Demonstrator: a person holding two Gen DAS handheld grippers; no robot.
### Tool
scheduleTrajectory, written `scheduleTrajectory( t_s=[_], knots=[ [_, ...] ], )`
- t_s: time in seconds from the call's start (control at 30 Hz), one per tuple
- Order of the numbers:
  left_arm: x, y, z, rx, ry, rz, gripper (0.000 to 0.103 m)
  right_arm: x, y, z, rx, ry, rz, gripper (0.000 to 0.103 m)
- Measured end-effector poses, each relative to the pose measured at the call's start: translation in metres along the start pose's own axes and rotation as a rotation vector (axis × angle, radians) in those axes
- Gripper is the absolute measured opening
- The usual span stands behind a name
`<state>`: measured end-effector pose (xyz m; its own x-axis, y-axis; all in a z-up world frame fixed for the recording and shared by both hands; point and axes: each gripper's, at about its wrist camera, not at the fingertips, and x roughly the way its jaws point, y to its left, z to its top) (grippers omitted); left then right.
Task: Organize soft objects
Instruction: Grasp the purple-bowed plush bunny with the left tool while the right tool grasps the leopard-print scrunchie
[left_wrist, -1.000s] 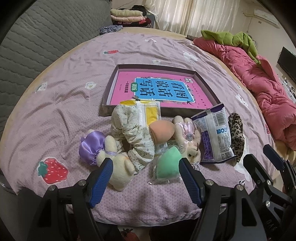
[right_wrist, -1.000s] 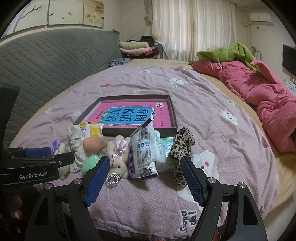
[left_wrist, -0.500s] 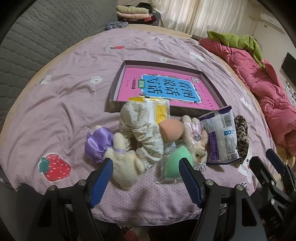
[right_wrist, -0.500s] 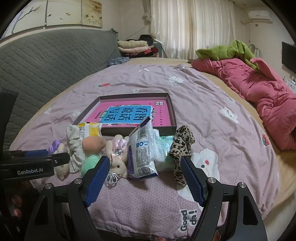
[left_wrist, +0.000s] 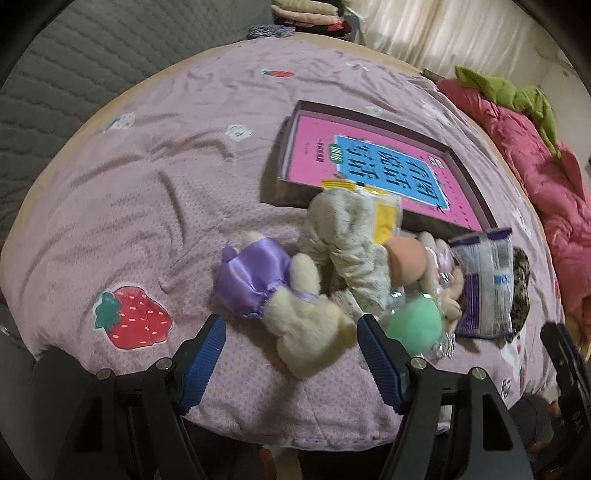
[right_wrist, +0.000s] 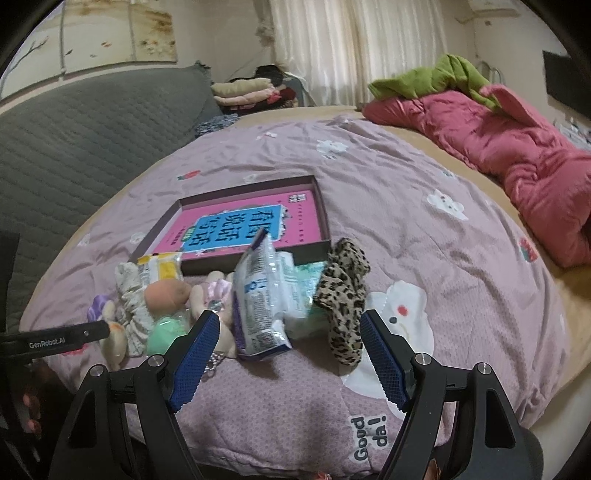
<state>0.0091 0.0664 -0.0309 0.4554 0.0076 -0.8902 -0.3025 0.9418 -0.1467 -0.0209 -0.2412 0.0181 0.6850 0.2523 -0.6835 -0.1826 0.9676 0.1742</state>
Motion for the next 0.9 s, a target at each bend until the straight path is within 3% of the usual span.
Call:
scheduleTrajectory(
  t_s=[0.4,0.67,0.9],
  knots=[
    [0.026,0.000,0.001,-0.033,0.075,-0.056,0.073,0.012,-0.006,0.002,0.019,0.019,-0.015,0.079],
    [0.047,0.013,0.003,-0.121,0.146,-0.177,0.075,0.021,-0.009,0.002,0.020,0.031,-0.022,0.079],
    [0.052,0.022,0.008,-0.179,0.151,-0.268,0.059,0.029,-0.018,0.007,0.032,0.024,-0.045,0.079]
  ],
)
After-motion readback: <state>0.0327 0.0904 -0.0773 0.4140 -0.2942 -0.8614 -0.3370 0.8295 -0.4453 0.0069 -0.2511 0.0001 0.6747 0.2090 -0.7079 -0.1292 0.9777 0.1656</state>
